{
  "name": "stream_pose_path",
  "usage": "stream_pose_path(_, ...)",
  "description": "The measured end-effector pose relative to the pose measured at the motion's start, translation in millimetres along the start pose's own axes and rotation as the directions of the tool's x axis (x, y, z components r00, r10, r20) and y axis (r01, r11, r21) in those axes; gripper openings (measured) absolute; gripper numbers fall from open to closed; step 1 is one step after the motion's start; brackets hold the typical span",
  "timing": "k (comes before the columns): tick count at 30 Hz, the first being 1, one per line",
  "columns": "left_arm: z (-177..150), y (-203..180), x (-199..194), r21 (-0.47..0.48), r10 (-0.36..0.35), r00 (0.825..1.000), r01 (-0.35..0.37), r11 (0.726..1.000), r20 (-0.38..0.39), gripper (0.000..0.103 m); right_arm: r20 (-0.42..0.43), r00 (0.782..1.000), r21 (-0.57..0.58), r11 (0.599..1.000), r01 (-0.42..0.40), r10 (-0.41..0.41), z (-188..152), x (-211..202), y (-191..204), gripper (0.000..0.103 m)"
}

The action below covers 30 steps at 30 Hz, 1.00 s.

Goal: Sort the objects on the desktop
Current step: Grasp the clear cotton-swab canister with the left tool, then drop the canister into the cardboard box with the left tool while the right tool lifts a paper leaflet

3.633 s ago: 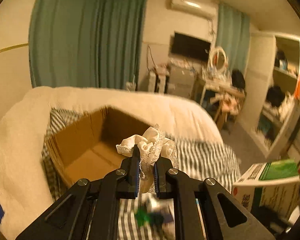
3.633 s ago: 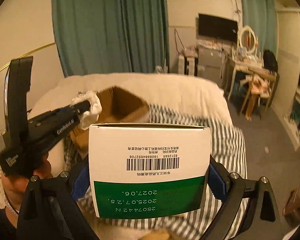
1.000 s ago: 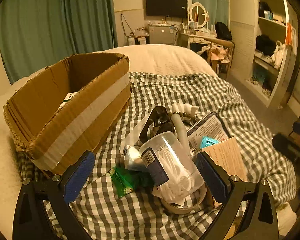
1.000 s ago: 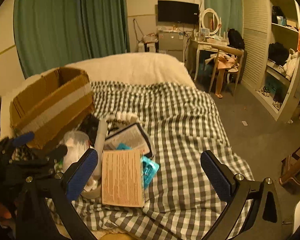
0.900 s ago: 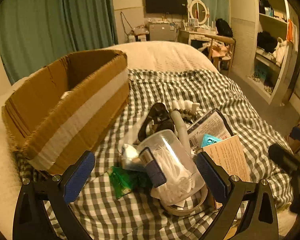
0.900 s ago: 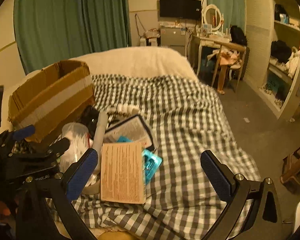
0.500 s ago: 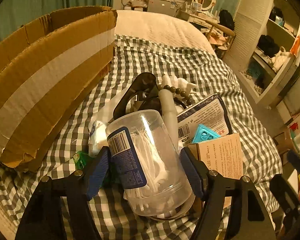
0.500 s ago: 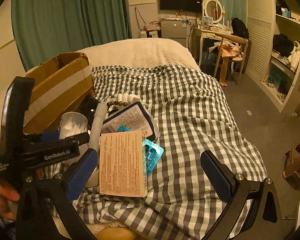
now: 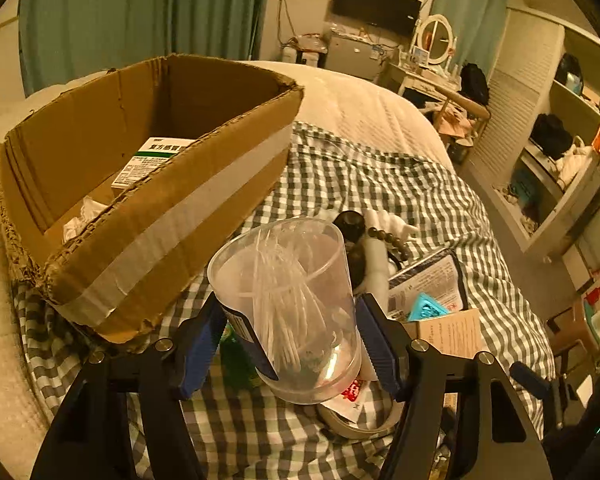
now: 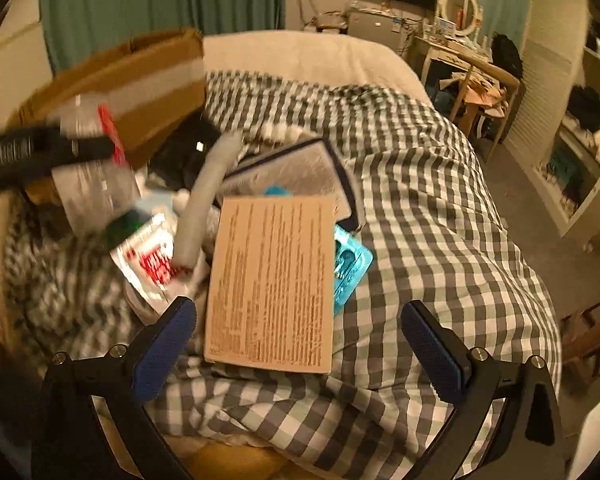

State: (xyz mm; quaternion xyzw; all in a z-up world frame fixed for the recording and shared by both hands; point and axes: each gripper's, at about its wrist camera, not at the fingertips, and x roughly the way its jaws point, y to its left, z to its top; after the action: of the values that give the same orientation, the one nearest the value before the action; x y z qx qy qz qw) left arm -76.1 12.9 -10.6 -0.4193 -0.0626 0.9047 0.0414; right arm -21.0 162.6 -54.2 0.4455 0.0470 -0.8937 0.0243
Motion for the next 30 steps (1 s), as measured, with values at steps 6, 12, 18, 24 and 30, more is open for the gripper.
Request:
stream_pose_path(6, -0.6, -4.4, 12.6, -0.002, 0.007, 1.000, -0.007, 1.000, -0.026, 0.068, -0.065, 0.998, -0.051, 0.999, 0.019, -0.022, -5.4, 23.4, 9.3, 0.098)
stream_pose_path(12, -2.5, -9.5, 10.9, 0.041, 0.027, 1.000, -0.026, 0.999, -0.003, 0.068, -0.065, 0.998, -0.004, 1.000, 0.008, -0.008, -0.8, 34.4, 5.1, 0.076)
stream_pose_path(18, -3.7, -9.8, 9.0, 0.060, 0.050, 0.999, -0.051, 0.997, 0.019, 0.068, -0.021, 0.999, 0.101, 0.994, -0.048, 0.050, 0.1, 16.4, -11.0, 0.075)
stream_pose_path(24, -2.7, -12.4, -2.5, 0.081, 0.067, 0.995, -0.072, 0.994, 0.068, 0.068, 0.043, 0.995, 0.175, 0.980, -0.091, 0.085, 7.5, -7.6, -25.4, 0.075)
stream_pose_path(30, 8.4, -12.5, -28.5, 0.081, 0.069, 0.989, -0.079, 0.994, 0.127, 0.068, 0.119, 0.986, 0.208, 0.968, -0.141, 0.119, 23.9, -40.7, -23.1, 0.075)
